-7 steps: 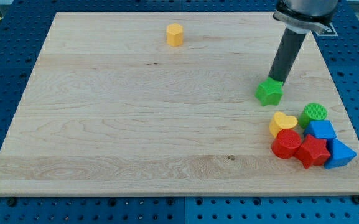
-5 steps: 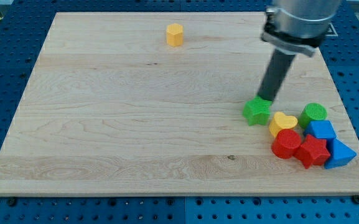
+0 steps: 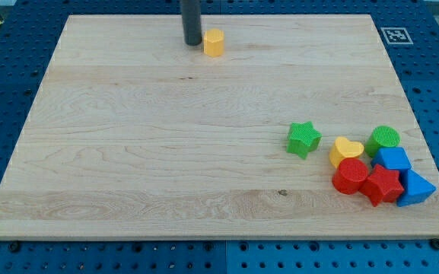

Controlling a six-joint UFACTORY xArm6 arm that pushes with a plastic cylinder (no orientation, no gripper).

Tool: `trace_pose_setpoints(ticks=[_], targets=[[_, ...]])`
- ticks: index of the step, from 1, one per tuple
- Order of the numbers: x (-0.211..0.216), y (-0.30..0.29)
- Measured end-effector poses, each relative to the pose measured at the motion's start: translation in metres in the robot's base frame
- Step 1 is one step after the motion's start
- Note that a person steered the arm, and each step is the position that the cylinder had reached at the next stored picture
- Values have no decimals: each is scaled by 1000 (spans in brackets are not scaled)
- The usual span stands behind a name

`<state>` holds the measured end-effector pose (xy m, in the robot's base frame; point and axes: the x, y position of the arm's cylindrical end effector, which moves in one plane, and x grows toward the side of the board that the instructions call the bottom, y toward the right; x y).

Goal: Move the yellow hexagon to the yellow heart and green circle

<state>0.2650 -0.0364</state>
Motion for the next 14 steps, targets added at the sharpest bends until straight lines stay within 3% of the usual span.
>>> trace_pose_setpoints(ticks=[2,4,7,10,14], targets=[[16,42],[-7,49],[48,74],[40,107],[125,127]])
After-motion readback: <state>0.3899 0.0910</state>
